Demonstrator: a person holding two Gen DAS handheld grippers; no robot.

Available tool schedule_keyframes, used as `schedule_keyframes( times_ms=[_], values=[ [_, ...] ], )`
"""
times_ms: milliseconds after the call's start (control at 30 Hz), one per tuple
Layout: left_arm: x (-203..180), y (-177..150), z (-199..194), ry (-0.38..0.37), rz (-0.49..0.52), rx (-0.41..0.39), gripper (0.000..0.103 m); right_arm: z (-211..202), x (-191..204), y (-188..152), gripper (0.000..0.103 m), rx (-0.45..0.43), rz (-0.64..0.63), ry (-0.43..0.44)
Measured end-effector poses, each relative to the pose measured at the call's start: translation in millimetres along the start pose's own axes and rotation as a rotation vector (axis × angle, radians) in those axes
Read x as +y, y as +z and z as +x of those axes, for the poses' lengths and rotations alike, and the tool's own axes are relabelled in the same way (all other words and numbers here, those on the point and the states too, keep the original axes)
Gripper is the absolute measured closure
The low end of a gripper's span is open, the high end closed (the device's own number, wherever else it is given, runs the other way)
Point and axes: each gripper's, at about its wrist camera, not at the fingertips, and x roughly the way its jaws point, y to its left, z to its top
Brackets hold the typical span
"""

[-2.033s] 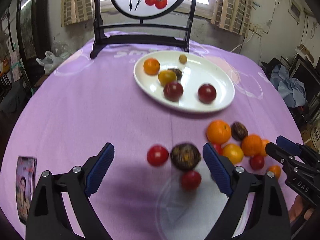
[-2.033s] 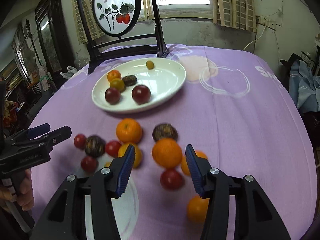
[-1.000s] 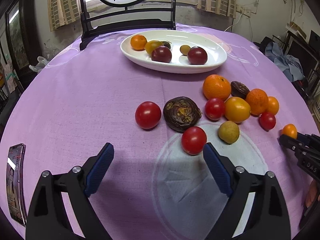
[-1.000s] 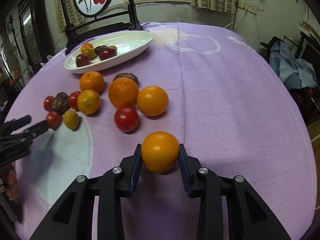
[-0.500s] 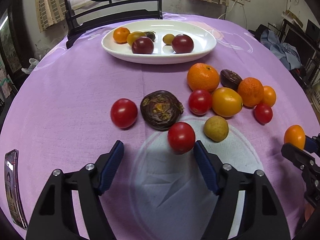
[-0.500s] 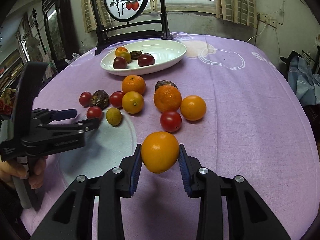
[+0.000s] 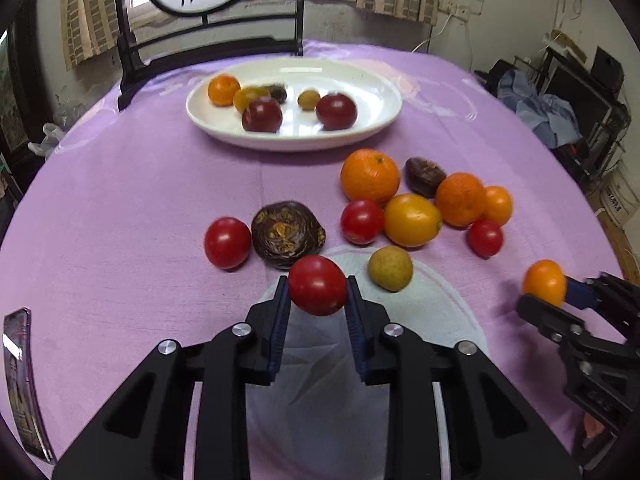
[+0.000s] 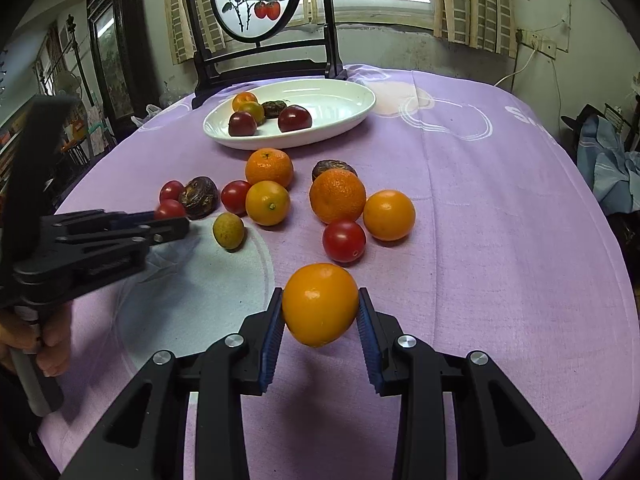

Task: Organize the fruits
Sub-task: 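Place the tangerine and tomato onto the white plate and open both tools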

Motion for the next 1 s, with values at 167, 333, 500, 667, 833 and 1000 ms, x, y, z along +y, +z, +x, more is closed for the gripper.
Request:
schedule_keyframes(
  times_ms=[167, 333, 500, 667, 833, 1000],
  values=[
    [6.5, 4.4, -32.5, -0.012, 0.032, -0.054, 0.076, -7.5, 5.3, 3.8, 0.067, -0.020, 0.006, 0.035],
    [14.6, 26.0, -45.1, 0.001, 0.054, -0.083, 0.077, -21.2, 27.3, 25.9, 0.067, -0.070, -0.059, 0.064],
    [30.8, 58.3, -41.9, 0.010, 0.037, -0.093, 0.077, -25.3, 46.0, 71.4, 0.067, -0.140, -0.136, 0.049],
    [47.6, 102.9, -18.4, 0.066, 0.010, -0.115, 0.077, 3.0, 64.6, 125.0, 0.067, -0.160, -0.176, 0.049],
    [63.9, 139.7, 25.7, 0.098, -0.034, -0.079, 0.076, 56.1, 78.7, 156.5, 0.067, -0.096, -0.183, 0.037],
    [85.2, 159.4, 75.1, 0.112, -0.110, -0.001, 0.076, 103.9, 86.2, 171.4, 0.067, -0.019, -0.199, 0.003]
  ],
)
